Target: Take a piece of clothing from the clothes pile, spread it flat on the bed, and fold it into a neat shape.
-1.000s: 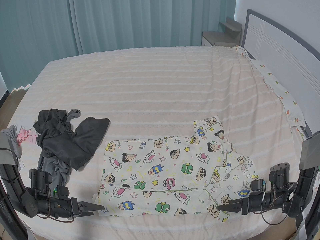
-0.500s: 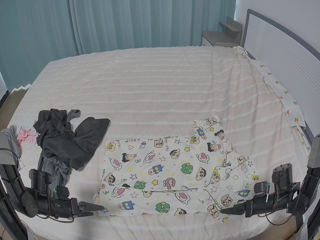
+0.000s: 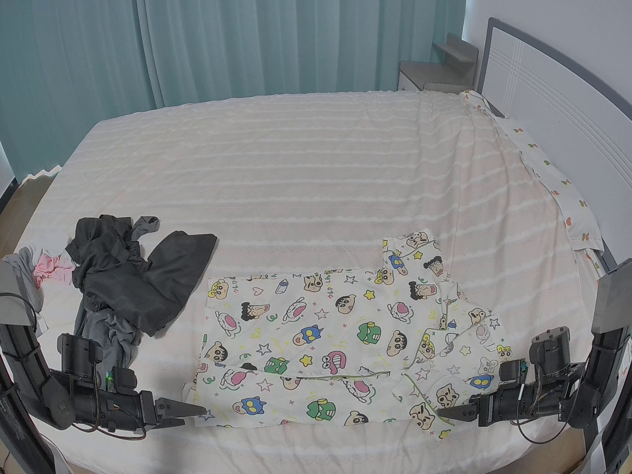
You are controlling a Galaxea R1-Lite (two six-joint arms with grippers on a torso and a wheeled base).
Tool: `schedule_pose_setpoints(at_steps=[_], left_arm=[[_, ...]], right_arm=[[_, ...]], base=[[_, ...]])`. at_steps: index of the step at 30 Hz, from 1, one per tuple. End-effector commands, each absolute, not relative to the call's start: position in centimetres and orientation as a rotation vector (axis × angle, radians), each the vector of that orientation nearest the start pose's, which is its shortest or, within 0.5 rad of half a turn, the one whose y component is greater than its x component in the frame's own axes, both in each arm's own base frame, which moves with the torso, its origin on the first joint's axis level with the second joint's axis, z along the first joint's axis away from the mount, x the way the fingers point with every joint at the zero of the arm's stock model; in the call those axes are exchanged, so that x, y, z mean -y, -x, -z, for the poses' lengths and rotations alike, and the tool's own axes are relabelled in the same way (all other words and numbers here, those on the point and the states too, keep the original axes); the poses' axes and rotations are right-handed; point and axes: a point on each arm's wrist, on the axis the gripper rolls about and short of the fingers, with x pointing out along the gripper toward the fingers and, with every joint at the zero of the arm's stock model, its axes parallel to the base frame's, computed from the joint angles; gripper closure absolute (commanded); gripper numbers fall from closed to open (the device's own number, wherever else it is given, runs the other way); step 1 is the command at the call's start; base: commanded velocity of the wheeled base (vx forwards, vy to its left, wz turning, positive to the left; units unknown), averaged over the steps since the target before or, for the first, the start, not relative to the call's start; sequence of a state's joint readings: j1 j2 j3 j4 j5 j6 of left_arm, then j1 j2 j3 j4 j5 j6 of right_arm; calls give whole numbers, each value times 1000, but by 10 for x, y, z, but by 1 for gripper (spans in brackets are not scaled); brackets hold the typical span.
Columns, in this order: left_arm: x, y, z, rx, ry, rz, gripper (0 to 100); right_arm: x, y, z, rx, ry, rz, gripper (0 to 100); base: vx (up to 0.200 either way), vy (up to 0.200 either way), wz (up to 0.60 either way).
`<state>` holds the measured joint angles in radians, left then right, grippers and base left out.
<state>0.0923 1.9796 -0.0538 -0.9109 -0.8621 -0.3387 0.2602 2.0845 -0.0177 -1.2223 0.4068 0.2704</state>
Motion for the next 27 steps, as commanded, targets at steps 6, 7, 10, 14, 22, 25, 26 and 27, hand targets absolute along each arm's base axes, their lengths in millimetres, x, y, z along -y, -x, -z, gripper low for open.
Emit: schedule_pose_setpoints(at_steps=[6, 7, 10, 14, 22, 25, 26, 27], left_arm=[[1, -180, -5, -1047, 776, 546, 0], [1, -180, -5, -1047, 776, 546, 0], [1, -180, -5, -1047, 776, 546, 0], [0, -180, -5, -1047, 777, 544, 0], [1, -180, -5, -1047, 776, 546, 0], [0, -180, -5, -1047, 777, 544, 0], [1, -180, -5, -1047, 776, 546, 0], [1, -180, -5, -1047, 776, 546, 0]], right_arm=[[-61, -191, 15, -966, -289, -469, 0], [-63, -191, 15, -960, -289, -474, 0], [-65, -194, 14, -941, -289, -482, 0], [-69, -196, 16, -940, -287, -462, 100], [-67, -193, 15, -945, -290, -447, 100], [-65, -193, 14, -941, -299, -437, 100], [-64, -194, 14, -938, -305, -430, 100], [-63, -194, 13, -936, -310, -425, 100]], base=[[0, 0, 0], [0, 0, 0], [0, 0, 0], [0, 0, 0], [0, 0, 0], [0, 0, 0], [0, 0, 0], [0, 0, 0]])
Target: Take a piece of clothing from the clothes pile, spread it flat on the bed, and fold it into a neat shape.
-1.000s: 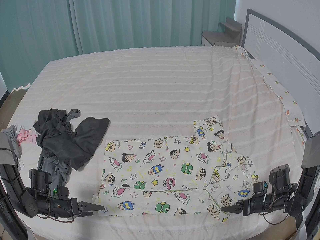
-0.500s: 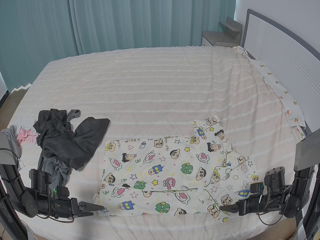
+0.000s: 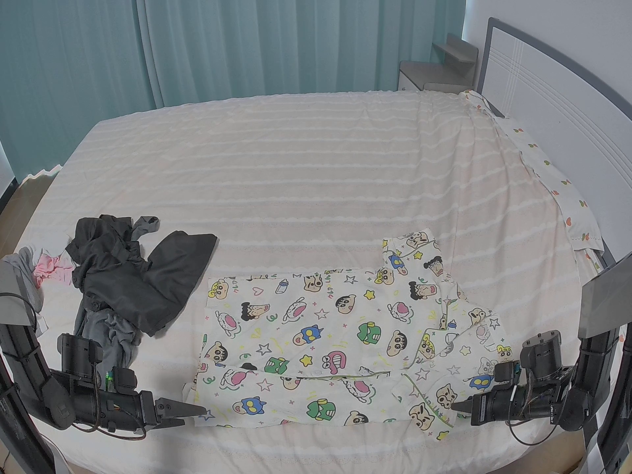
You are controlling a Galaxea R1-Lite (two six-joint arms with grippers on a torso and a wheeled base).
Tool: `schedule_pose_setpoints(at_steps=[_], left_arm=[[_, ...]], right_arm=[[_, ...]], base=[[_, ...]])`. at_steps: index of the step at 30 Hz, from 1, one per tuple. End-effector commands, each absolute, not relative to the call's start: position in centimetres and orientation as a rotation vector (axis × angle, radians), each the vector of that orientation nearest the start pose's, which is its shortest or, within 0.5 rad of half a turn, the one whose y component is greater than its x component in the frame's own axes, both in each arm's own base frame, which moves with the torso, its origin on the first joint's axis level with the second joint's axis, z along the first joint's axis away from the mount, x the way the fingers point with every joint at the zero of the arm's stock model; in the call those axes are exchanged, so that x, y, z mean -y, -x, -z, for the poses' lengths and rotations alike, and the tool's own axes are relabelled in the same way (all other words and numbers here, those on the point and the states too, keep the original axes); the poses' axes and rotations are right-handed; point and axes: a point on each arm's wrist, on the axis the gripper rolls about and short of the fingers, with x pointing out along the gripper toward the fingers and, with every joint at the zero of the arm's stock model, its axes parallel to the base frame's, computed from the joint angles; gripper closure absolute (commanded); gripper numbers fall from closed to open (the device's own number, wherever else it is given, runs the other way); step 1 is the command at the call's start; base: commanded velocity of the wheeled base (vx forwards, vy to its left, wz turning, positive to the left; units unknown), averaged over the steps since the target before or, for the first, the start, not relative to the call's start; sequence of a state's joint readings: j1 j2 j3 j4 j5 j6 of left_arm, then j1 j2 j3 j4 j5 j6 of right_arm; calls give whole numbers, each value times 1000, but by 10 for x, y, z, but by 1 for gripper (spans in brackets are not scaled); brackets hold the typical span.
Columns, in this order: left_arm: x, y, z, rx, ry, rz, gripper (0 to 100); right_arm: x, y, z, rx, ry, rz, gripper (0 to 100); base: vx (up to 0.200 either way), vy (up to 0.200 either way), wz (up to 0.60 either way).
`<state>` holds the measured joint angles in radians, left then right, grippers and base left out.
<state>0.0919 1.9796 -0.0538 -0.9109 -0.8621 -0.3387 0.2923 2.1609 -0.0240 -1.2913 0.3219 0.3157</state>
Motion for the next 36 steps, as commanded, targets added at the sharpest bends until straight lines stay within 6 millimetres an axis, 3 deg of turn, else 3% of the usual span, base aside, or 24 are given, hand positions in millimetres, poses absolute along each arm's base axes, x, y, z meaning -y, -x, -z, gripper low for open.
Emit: schedule_pose_setpoints(at_steps=[1, 22, 36], left_arm=[[0, -180, -5, -1047, 777, 544, 0], [0, -180, -5, -1047, 777, 544, 0], [1, -180, -5, -1047, 776, 546, 0]], right_arm=[[-62, -194, 13, -935, -312, -421, 100], [-31, -205, 6, -835, -441, -324, 100], [-17, -230, 8, -799, -501, -347, 100]], base=[[0, 0, 0], [0, 0, 0], [0, 0, 0]])
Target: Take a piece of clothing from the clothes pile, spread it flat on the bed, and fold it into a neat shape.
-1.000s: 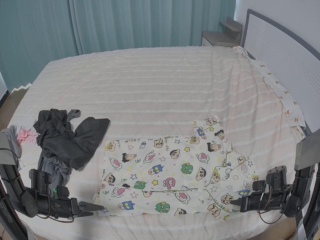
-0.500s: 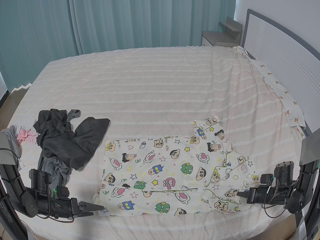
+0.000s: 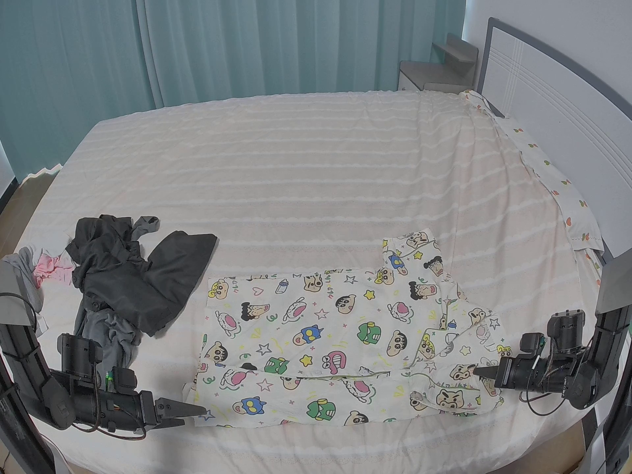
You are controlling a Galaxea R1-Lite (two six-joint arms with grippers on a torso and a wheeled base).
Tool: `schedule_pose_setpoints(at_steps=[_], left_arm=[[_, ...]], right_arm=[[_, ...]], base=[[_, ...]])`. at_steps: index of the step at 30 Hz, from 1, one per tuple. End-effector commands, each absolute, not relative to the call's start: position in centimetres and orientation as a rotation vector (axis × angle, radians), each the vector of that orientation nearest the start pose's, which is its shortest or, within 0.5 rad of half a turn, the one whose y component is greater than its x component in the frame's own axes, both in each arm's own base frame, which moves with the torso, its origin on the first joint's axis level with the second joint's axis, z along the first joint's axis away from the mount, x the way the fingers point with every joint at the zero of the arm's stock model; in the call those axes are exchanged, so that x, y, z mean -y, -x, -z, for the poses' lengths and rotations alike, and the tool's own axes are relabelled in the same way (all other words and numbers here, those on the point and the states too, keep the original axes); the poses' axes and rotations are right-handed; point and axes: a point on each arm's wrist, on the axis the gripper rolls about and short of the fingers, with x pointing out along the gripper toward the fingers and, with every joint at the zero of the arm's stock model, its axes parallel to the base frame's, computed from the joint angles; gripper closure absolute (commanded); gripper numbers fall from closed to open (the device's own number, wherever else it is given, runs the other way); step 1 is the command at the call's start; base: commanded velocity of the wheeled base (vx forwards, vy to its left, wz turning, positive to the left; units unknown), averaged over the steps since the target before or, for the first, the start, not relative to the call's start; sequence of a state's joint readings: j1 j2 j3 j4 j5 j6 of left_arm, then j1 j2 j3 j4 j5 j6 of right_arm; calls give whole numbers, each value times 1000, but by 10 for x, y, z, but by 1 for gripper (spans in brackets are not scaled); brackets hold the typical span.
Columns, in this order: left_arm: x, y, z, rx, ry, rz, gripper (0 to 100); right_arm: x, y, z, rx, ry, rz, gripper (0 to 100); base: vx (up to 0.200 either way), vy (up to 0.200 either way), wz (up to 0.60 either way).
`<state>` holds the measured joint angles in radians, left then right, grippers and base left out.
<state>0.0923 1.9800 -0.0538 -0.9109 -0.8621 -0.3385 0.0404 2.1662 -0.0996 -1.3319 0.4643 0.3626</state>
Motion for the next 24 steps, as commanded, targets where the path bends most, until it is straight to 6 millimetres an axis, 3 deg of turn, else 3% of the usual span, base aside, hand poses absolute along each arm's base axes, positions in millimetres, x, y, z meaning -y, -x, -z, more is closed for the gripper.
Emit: schedule_pose_setpoints(at_steps=[1, 9, 23, 24], left_arm=[[0, -180, -5, -1046, 778, 546, 0], [1, -180, -5, -1047, 776, 546, 0], [1, -180, -5, -1047, 776, 546, 0], [0, -180, -5, -1047, 777, 544, 0]], right_arm=[[-16, -231, 9, -806, -504, -343, 100], [-7, -245, 8, -804, -521, -305, 100], [-12, -257, -3, -835, -511, -341, 100], [-11, -256, -3, -836, -507, -342, 0]], base=[[0, 0, 0], [0, 0, 0], [0, 0, 0], [0, 0, 0]])
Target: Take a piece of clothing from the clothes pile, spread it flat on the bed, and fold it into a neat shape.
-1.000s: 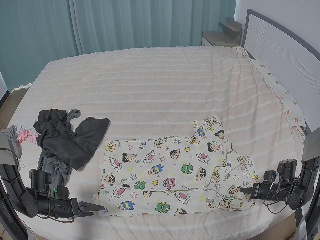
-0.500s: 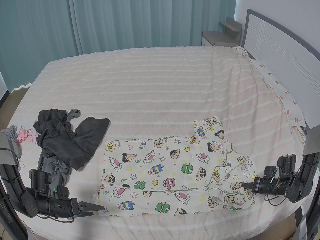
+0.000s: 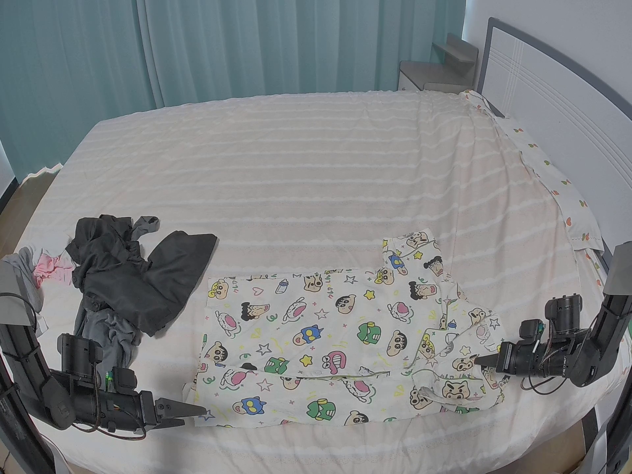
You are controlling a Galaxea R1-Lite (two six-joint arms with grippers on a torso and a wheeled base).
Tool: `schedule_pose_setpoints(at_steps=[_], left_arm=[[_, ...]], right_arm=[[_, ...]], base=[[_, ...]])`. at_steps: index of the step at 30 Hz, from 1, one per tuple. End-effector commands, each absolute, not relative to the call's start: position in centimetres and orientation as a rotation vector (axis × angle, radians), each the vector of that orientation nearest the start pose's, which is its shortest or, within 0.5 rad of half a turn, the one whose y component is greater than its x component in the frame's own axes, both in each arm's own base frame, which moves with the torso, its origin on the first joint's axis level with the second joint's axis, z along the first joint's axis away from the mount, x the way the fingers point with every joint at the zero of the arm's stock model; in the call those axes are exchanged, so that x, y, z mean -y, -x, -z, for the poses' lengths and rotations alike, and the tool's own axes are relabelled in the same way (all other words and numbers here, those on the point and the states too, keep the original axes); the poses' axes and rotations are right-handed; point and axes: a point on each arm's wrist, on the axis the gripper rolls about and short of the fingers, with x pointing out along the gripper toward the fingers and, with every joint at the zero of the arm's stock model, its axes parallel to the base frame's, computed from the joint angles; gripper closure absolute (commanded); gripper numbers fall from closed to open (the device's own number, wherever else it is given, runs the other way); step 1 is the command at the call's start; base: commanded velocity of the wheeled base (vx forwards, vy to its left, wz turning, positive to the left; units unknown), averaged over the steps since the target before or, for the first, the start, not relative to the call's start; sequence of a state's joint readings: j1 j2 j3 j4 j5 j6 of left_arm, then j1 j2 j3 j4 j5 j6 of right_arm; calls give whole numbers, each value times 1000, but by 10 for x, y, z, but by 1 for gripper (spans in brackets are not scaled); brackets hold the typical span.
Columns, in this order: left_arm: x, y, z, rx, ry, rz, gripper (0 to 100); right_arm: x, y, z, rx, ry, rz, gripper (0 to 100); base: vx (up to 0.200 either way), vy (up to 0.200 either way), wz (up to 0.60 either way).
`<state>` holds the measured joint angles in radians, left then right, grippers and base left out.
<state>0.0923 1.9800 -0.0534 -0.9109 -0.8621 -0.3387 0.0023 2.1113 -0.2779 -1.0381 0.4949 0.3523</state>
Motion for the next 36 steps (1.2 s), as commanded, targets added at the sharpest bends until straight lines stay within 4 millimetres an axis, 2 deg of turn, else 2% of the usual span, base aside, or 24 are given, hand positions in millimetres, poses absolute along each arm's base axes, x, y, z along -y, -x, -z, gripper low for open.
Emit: schedule_pose_setpoints(at_steps=[1, 4, 11, 16, 18, 22, 29, 36], left_arm=[[0, -180, -5, -1047, 777, 544, 0], [1, -180, -5, -1047, 776, 546, 0], [1, -180, -5, -1047, 776, 546, 0], [1, -180, -5, -1047, 776, 546, 0], [0, -180, -5, -1047, 777, 544, 0], [1, -180, -5, -1047, 776, 546, 0], [1, -180, -5, -1049, 777, 545, 0], [1, -180, -5, -1049, 777, 545, 0]], right_arm=[[-11, -256, -3, -836, -505, -342, 0], [-11, -255, -4, -836, -505, -341, 0], [-7, -239, -24, -784, -513, -339, 0], [-12, -222, -53, -694, -508, -382, 0], [-23, -217, -59, -695, -520, -444, 0], [-51, -218, -53, -770, -541, -543, 0], [-92, -253, -34, -867, -629, -590, 0], [-105, -262, -15, -914, -663, -592, 0]], base=[[0, 0, 0], [0, 0, 0], [0, 0, 0], [0, 0, 0], [0, 0, 0], [0, 0, 0], [0, 0, 0], [0, 0, 0]])
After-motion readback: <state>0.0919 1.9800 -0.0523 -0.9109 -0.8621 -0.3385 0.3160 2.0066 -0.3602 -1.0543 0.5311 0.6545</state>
